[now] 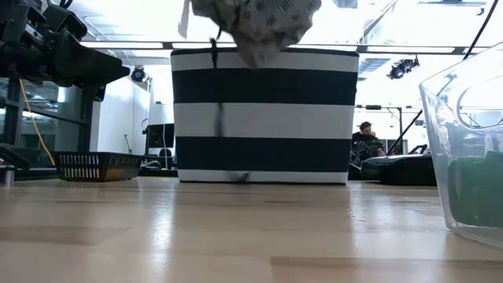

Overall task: Pick & Place Medicine items
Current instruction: Put the grey patient gown into the laundry bin

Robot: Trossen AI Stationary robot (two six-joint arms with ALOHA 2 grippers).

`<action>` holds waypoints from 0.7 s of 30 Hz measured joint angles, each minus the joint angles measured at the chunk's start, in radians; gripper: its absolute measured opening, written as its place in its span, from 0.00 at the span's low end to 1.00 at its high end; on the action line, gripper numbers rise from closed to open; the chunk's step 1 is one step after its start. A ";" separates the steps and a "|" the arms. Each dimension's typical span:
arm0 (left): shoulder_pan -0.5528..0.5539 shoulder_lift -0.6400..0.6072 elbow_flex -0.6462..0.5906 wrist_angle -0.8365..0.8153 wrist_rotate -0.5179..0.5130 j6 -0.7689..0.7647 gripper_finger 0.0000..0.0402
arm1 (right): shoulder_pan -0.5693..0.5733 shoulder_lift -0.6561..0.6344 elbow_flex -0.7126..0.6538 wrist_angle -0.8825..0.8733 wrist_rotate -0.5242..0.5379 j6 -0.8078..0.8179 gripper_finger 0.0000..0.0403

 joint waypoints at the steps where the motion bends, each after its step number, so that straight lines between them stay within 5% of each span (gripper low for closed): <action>1: 0.000 0.000 0.000 0.000 0.000 0.000 0.28 | -0.011 0.000 0.000 0.070 -0.002 -0.039 0.10; 8: 0.000 0.000 0.000 0.000 0.000 0.000 0.28 | -0.062 0.000 0.000 0.331 -0.015 -0.251 0.10; 21: 0.000 0.000 0.000 0.000 0.000 0.000 0.28 | -0.233 0.000 0.000 0.319 -0.053 -0.289 0.10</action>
